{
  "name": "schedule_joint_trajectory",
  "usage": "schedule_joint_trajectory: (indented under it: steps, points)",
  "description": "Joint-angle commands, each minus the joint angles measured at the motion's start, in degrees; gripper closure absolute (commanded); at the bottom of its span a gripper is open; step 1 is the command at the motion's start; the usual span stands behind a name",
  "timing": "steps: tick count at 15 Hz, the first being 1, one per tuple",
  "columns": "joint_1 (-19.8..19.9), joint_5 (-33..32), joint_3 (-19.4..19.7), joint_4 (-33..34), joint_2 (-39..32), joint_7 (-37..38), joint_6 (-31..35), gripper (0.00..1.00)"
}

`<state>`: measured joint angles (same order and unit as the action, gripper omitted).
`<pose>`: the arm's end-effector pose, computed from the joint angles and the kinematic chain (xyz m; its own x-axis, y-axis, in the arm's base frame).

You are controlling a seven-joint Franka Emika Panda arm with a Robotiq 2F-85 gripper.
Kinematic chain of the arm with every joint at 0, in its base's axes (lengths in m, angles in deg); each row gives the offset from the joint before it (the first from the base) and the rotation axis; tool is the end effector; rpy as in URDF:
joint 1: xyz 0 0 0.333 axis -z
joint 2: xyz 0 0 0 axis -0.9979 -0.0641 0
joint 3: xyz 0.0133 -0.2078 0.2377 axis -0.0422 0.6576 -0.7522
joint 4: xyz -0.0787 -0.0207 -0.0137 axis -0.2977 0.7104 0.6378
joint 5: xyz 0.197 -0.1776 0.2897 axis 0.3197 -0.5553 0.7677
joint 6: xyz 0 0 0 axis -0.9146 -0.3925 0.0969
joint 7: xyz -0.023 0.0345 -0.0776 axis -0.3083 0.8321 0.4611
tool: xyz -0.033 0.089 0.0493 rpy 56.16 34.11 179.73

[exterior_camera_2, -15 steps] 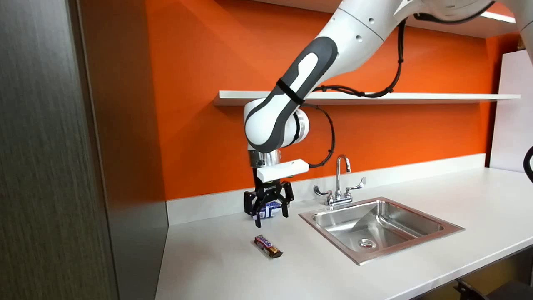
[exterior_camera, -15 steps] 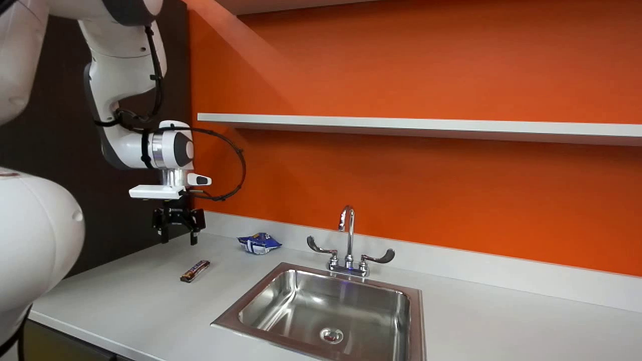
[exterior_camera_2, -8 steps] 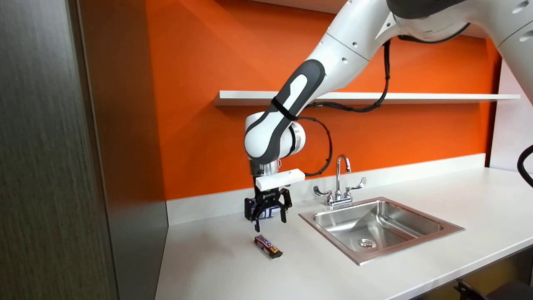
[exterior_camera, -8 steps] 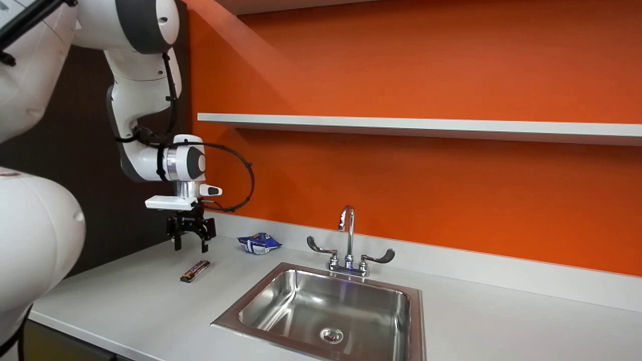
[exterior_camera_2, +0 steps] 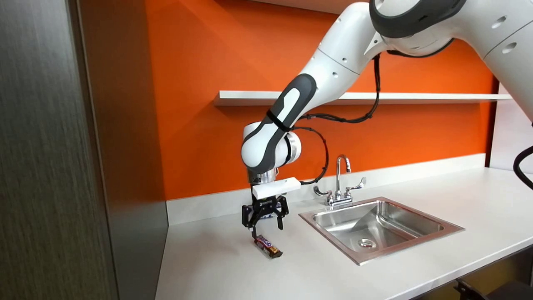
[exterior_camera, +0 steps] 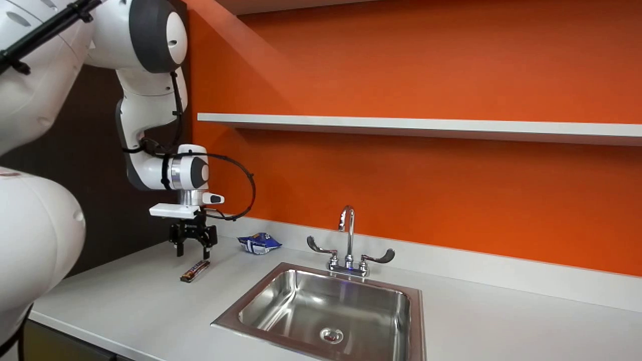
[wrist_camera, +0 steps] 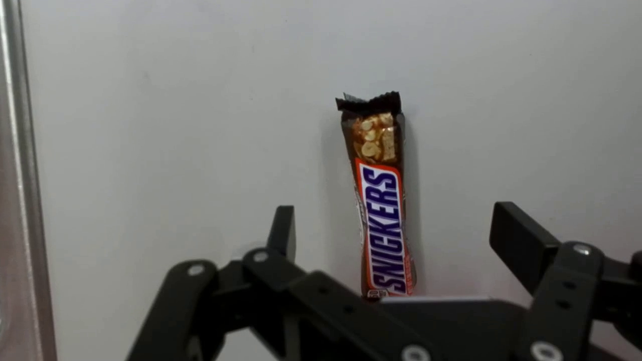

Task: Put the chocolate bar inside the sink

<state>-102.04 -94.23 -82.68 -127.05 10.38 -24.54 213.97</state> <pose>0.5708 0.2375 0.2045 0.9890 0.1308 -0.0697 0.1340 -0.9900 0.0439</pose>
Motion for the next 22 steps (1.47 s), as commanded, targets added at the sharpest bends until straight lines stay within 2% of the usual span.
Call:
schedule_joint_trajectory:
  steps: [1,22]
  points:
    - [-0.75,1.32,0.77,2.41,-2.20,-0.95,0.61,0.00]
    - [-0.52,3.24,1.89,6.21,-7.63,-1.14,1.53,0.00]
